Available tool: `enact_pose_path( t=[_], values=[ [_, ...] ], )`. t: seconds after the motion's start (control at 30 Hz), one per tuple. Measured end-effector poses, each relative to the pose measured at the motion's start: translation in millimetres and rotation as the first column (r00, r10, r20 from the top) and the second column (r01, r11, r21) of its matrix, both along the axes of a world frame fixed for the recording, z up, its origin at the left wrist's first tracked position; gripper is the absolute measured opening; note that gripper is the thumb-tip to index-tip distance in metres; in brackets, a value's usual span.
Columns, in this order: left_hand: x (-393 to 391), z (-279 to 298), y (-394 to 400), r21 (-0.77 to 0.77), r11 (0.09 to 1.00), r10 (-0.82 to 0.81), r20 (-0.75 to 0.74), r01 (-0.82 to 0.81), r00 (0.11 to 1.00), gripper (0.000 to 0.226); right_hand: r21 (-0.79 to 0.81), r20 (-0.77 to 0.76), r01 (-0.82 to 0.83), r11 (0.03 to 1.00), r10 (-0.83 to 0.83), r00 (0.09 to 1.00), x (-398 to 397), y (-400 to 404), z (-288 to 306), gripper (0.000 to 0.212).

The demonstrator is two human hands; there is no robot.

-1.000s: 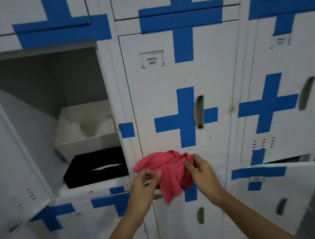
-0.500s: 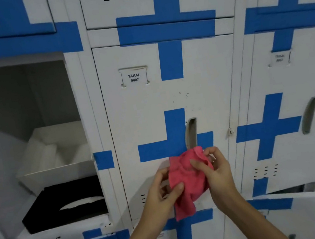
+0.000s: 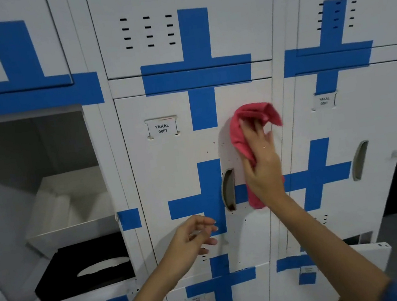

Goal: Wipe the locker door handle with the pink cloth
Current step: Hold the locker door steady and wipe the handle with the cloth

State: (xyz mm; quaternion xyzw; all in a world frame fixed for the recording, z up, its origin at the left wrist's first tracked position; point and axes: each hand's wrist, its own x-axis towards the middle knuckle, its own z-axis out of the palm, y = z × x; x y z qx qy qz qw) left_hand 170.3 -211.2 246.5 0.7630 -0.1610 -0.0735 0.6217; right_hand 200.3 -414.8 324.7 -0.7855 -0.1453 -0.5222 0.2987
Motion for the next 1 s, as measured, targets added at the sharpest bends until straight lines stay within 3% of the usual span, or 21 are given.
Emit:
enact_pose_path(
  t=[0.17, 0.3, 0.37, 0.43, 0.53, 0.6, 0.67, 0.83, 1.0],
  values=[
    [-15, 12, 14, 0.066, 0.997, 0.021, 0.045, -0.024, 0.999, 0.013, -0.184, 0.009, 0.067, 0.981, -0.066, 0.998, 9, 18, -7, 0.066],
    [-25, 21, 29, 0.141, 0.967, 0.167, 0.268, -0.211, 0.949, 0.014, -0.314, -0.016, 0.080, 0.946, -0.090, 0.996, 3, 34, -20, 0.082],
    [-24, 25, 37, 0.183, 0.930, 0.219, 0.420, -0.318, 0.881, 0.016, -0.388, -0.061, 0.066, 0.919, -0.097, 0.993, 2, 30, -30, 0.088],
    [-21, 28, 44, 0.277, 0.856, 0.194, 0.612, -0.437, 0.767, 0.018, -0.457, -0.102, 0.047, 0.888, -0.105, 0.989, -3, 19, -38, 0.077],
    [-7, 36, 51, 0.399, 0.615, -0.002, 0.864, -0.681, 0.504, 0.051, -0.412, -0.124, 0.042, 0.910, -0.102, 0.987, -10, 11, -36, 0.051],
    [4, 45, 52, 0.469, 0.431, -0.143, 0.879, -0.771, 0.455, 0.085, -0.321, -0.133, 0.003, 0.947, -0.048, 0.990, -14, 14, -33, 0.046],
    [17, 53, 54, 0.480, 0.314, -0.200, 0.877, -0.819, 0.437, 0.107, -0.261, -0.121, -0.001, 0.965, -0.032, 0.992, -11, 12, -31, 0.048],
    [36, 57, 53, 0.447, 0.252, -0.228, 0.890, -0.858, 0.396, 0.125, -0.206, 0.021, 0.068, 0.976, -0.065, 0.998, 4, 21, -8, 0.060],
    [44, 51, 56, 0.428, 0.234, -0.265, 0.892, -0.873, 0.366, 0.123, -0.388, 0.179, 0.096, 0.917, -0.028, 0.984, 14, 28, -21, 0.059]
  ],
)
